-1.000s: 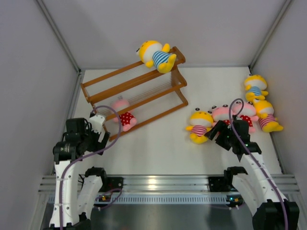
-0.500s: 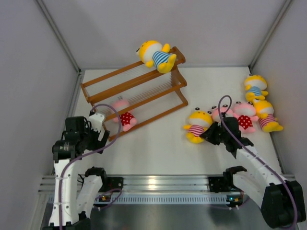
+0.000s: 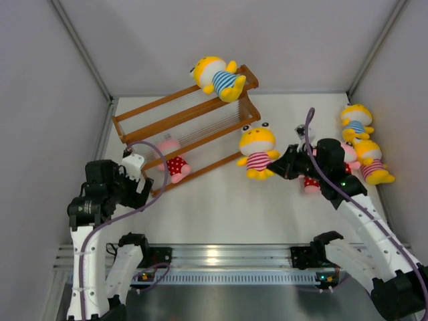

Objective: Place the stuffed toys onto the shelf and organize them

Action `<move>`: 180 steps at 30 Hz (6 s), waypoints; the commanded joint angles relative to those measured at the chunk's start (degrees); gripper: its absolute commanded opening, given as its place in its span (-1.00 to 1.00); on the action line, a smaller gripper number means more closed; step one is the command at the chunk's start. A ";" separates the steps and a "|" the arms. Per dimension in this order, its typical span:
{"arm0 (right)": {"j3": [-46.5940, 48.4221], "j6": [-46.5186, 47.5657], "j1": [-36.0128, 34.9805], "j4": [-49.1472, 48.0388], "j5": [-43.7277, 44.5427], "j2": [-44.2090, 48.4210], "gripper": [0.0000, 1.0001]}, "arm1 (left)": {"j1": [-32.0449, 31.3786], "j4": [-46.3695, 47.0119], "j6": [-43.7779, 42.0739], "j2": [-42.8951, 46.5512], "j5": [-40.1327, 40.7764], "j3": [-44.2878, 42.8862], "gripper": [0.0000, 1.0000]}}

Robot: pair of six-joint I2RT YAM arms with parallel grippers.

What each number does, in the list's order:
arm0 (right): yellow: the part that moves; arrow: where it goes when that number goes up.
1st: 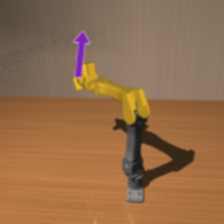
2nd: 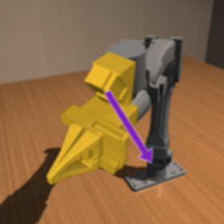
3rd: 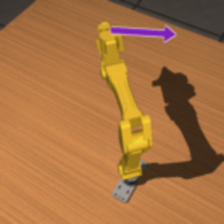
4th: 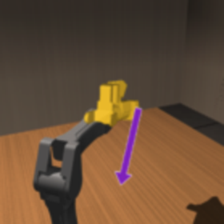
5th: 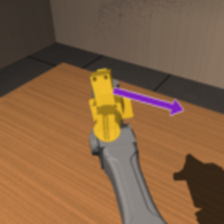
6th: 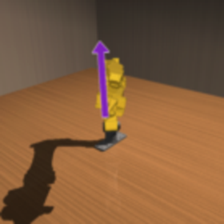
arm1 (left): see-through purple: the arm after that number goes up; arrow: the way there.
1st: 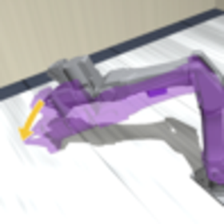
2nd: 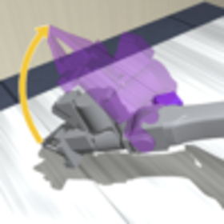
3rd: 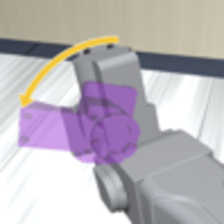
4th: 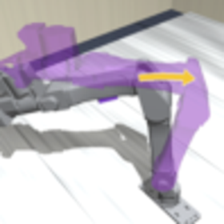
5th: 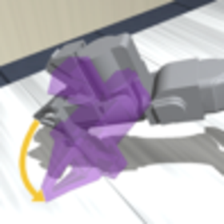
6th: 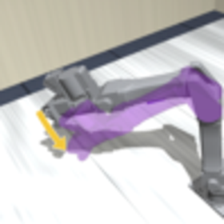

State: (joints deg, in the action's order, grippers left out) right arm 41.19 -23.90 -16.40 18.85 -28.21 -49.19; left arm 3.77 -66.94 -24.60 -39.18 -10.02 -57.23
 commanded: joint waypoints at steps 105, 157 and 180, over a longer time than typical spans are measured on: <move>30.25 -4.96 -5.49 -27.31 1.42 -42.56 -1.00 | 0.27 -0.65 -4.40 1.21 2.02 -5.00 0.96; -2.24 -22.49 15.79 20.79 47.89 -4.10 0.75 | 0.36 -0.39 -5.64 2.09 6.14 -0.35 0.96; -15.36 -14.86 17.55 -0.05 40.18 -0.04 -1.00 | 0.36 7.78 -0.71 7.01 11.78 14.25 0.96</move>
State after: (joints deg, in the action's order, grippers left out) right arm 25.04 -41.91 0.56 19.79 14.87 -52.40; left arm 3.77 -62.46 -26.24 -31.94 2.39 -43.42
